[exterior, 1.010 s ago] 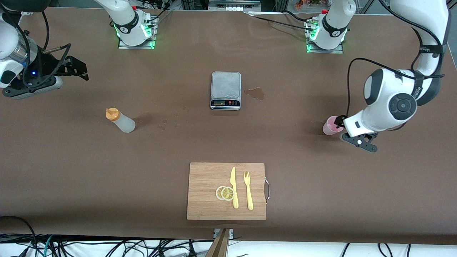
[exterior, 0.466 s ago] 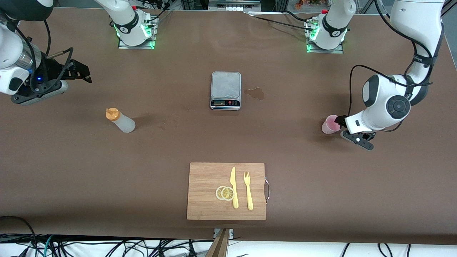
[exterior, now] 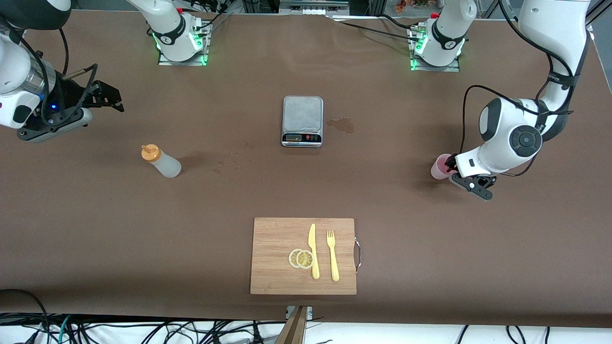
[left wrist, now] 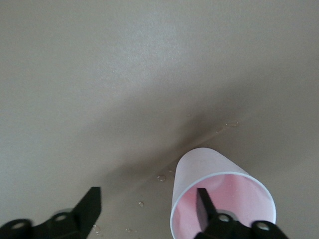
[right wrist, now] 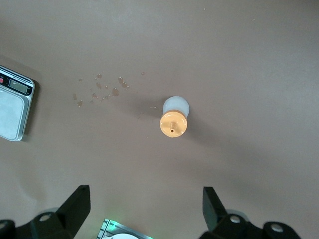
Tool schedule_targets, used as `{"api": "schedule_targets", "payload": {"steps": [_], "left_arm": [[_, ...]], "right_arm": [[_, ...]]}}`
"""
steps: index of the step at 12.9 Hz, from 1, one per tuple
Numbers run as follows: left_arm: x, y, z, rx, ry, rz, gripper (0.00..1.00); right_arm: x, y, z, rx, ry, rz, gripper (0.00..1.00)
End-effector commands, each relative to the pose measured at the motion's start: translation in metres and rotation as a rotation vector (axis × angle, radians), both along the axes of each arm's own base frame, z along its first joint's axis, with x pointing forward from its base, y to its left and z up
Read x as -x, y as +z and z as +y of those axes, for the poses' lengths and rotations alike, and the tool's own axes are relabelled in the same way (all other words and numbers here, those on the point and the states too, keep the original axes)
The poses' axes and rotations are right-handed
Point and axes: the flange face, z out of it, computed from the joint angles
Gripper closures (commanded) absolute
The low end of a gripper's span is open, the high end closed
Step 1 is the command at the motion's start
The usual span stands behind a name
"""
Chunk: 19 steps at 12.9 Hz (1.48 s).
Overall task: Add sauce to pink cup with both arms
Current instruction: 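Lower the left gripper around the pink cup and close it, then carry the pink cup onto the scale while the right gripper reaches the bottle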
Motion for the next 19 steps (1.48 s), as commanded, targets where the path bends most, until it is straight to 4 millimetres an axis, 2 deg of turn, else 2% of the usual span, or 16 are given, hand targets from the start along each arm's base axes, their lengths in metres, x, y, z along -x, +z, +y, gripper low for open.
{"api": "schedule_targets", "payload": {"steps": [1,2,8,10,12,13,15,17,19], "left_arm": [[0.003,-0.006,0.003,-0.001,-0.012,0.007,0.88],[0.002,-0.005,0.003,-0.002,-0.015,0.005,1.00],[0.001,0.004,-0.003,-0.002,-0.022,-0.004,1.00],[-0.004,0.035,-0.035,0.000,-0.063,-0.008,1.00],[-0.010,0.066,-0.083,-0.005,-0.025,0.062,1.00],[-0.006,0.080,-0.118,-0.015,0.035,0.101,1.00],[0.016,0.093,-0.185,-0.025,0.161,0.111,1.00],[0.049,0.097,-0.261,0.009,0.295,0.144,1.00],[0.086,0.099,-0.327,0.023,0.383,0.154,1.00]], "right_arm": [[0.001,0.001,-0.003,-0.020,0.008,-0.006,0.00],[0.000,-0.002,-0.004,-0.020,0.008,-0.002,0.00],[-0.003,-0.005,-0.006,-0.024,0.022,-0.001,0.00],[-0.003,-0.005,-0.005,-0.024,0.024,-0.001,0.00],[-0.001,-0.002,-0.004,-0.035,0.069,-0.008,0.00],[0.002,0.001,-0.006,-0.073,0.152,-0.009,0.00],[0.003,0.000,-0.050,-0.152,0.219,-0.009,0.00],[0.004,-0.007,-0.093,-0.252,0.329,-0.035,0.00],[0.001,-0.020,-0.113,-0.317,0.455,-0.056,0.00]]}}
